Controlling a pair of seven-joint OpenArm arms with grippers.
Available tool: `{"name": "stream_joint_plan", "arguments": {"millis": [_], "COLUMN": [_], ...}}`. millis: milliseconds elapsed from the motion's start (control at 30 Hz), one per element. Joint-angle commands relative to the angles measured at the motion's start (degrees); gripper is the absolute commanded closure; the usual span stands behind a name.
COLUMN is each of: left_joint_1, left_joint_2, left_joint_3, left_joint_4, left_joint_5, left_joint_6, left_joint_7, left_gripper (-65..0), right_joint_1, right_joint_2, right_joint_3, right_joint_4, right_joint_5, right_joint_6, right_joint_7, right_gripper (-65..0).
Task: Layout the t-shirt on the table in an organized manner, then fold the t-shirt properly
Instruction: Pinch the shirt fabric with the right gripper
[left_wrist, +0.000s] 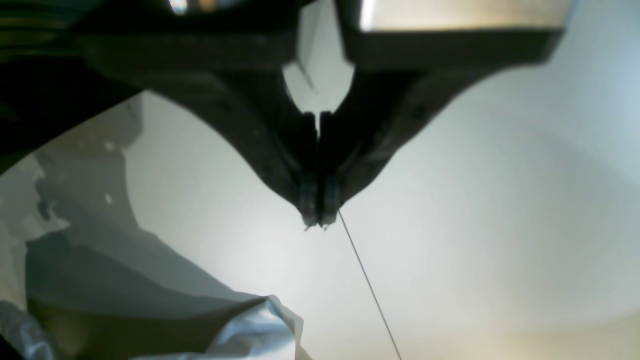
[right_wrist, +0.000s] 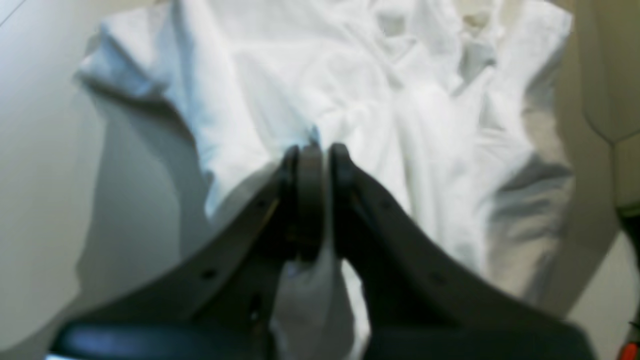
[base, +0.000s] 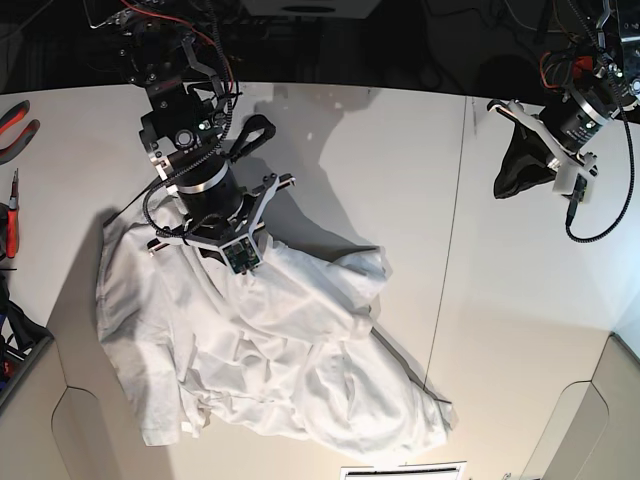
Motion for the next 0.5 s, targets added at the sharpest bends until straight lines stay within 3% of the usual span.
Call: {"name": "stream_joint_plan", "arguments": {"millis": [0, 233, 333, 467], "left_joint_1": [-0.46, -0.87, -0.9, -0.92], "left_joint_2": [-0.63, -0.63, -0.63, -0.63], "left_joint_3": [-0.33, -0.33, -0.33, -0.33], "left_joint_4": [0.68, 0.68, 0.68, 0.68], "left_joint_5": [-1.03, -1.01, -1.01, -1.03], "left_joint_6": [-0.32, -0.32, -0.32, -0.32], "left_joint_7": [-1.25, -1.25, -1.25, -1.25], "left_gripper": [0.0, 0.0, 0.0, 0.0], "right_joint_1": [0.26, -0.07, -0.07, -0.07], "right_joint_2": [-0.17, -0.17, -0.17, -0.17], "right_joint_3": [0.0, 0.0, 0.0, 0.0], "right_joint_4": [0.98, 0.98, 0.98, 0.98], "right_joint_5": [-0.09, 2.89, 2.89, 2.91], "right_joint_6": [-0.22, -0.22, -0.22, -0.22], "right_joint_7": [1.05, 1.07, 1.07, 1.07], "right_gripper": [0.0, 0.0, -4.8, -4.9]}}
